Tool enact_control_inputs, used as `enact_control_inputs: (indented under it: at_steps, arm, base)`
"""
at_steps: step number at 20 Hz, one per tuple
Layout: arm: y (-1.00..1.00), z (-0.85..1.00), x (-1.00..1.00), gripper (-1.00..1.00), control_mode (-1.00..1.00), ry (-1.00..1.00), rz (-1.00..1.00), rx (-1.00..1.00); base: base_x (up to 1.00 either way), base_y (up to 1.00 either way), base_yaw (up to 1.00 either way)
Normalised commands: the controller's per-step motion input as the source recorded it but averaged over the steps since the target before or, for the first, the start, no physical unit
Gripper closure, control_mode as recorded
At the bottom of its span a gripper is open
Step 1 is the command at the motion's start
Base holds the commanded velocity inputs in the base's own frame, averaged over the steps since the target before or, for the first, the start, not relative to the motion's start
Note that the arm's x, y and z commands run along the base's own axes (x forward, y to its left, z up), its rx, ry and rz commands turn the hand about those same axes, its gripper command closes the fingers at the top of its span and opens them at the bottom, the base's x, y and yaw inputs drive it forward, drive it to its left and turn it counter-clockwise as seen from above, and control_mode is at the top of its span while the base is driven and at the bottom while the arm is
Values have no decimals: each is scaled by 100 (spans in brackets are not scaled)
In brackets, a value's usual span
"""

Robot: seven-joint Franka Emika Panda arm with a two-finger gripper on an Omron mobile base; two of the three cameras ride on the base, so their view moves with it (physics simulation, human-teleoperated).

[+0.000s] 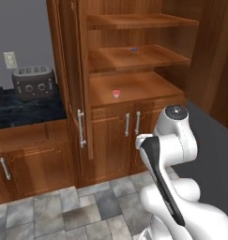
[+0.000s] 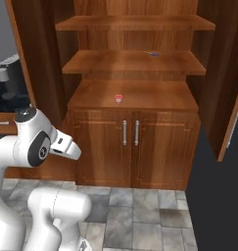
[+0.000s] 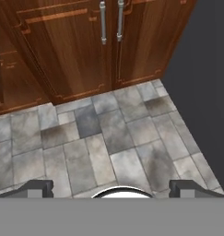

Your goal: Pick the avocado and bread from the counter and place them on the plate. Then pick the jam from the cabinet and place it next to the plate. Lastly close the cabinet door.

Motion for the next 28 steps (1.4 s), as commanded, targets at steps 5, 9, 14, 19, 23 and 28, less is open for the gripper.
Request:
enact_control_inputs:
  at_steps: [5, 9, 14, 19, 23, 28]
  arm:
    - [0, 0, 0, -100, 100, 0, 0, 0]
    - [0, 0, 0, -100, 100, 0, 0, 0]
    - [0, 0, 0, -100, 100, 0, 0, 0]
    - [0, 0, 0, -100, 100, 0, 0, 0]
    - [0, 0, 0, -100, 100, 0, 0, 0]
    - [0, 0, 0, -100, 100, 0, 0, 0]
  base:
    - [20, -33, 0]
    - [40, -20, 0]
    - [48, -17, 0]
    - [44, -25, 0]
    - [42, -31, 0]
    - [44, -32, 0]
